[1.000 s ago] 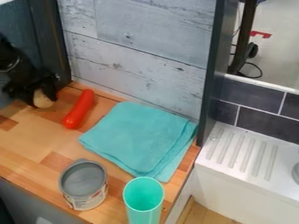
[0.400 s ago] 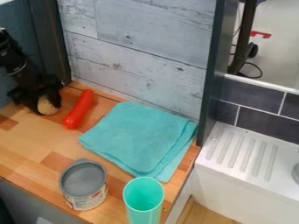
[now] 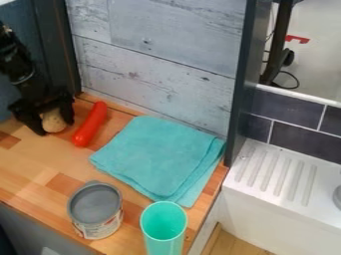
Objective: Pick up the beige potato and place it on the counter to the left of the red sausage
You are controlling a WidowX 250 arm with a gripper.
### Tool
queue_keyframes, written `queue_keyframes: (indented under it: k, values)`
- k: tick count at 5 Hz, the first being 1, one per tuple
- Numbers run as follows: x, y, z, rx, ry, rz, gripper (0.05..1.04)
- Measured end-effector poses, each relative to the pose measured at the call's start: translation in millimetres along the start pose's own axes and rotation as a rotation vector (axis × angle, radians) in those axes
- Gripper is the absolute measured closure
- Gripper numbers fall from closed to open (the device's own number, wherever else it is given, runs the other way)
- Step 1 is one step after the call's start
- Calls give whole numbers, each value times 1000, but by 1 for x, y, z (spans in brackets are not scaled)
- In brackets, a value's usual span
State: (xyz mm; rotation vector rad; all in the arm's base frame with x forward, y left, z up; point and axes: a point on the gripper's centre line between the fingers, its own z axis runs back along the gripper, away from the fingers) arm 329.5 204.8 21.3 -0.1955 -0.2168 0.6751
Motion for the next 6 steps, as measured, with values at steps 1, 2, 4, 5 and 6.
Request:
queue_keyframes:
  k: [1,2,4,5,6]
  values:
    - [-2,0,23,33,-52,-27,84]
    - [-15,-1,59,127,-128,-69,84]
    - [-84,-47,107,221,-95,-334,84]
    - [-111,-66,109,174,61,-546,84]
    - [-136,-98,102,135,175,-720,84]
